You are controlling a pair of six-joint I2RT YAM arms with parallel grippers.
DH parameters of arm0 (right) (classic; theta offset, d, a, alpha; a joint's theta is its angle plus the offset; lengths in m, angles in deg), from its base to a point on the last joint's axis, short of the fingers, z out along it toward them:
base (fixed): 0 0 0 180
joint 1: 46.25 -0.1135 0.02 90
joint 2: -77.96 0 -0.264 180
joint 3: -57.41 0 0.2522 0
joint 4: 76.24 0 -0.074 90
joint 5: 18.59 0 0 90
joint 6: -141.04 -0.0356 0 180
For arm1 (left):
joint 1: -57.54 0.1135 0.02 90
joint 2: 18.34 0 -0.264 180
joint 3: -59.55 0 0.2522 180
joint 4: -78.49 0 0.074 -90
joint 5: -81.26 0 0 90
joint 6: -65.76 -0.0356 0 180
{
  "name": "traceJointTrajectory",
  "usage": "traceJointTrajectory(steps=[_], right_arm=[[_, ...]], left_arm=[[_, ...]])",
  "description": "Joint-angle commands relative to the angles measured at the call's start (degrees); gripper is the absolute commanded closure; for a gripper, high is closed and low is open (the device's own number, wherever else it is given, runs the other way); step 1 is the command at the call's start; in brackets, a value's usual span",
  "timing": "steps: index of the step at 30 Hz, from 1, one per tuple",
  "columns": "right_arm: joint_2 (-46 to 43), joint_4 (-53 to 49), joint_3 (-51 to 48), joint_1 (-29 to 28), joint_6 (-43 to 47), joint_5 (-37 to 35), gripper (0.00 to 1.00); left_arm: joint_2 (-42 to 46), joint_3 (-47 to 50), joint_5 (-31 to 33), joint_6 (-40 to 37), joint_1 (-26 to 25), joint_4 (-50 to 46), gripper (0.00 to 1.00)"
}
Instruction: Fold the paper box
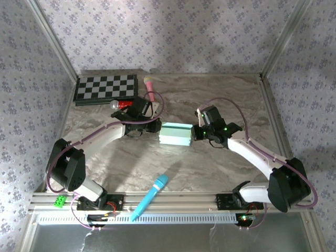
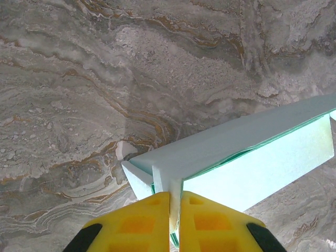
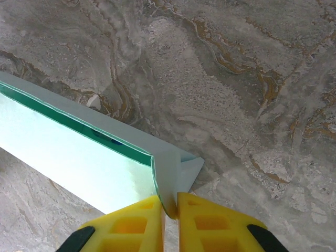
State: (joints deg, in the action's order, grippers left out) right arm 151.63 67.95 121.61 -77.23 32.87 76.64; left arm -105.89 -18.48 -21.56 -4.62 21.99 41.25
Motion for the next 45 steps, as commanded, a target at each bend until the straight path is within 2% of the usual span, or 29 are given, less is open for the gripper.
traceJointTrajectory(steps=[1,15,23,39,45], right_arm=[[1.1,-1.5,1.7,0.2,-0.6,1.2,0.85],[2.6,-2.4,3.1,0.0,-1.1,2.5,0.91],[2.6,-3.5,4.0,-0.1,-1.1,2.7,0.87],[4.8,-6.5,6.5,-0.3,-1.1,4.8,0.9],[5.0,-7.0,6.9,-0.3,-1.3,5.5,0.86]], left_arm=[[-0.8,1.1,-1.2,0.7,-0.7,0.7,0.9],[-0.5,2.1,-0.3,0.6,-1.3,0.5,0.9],[-0.3,2.3,0.0,0.5,-1.6,0.5,0.9],[-0.4,2.4,0.4,0.6,-2.2,0.8,0.9],[-0.5,2.4,1.0,0.6,-2.5,0.7,0.9]])
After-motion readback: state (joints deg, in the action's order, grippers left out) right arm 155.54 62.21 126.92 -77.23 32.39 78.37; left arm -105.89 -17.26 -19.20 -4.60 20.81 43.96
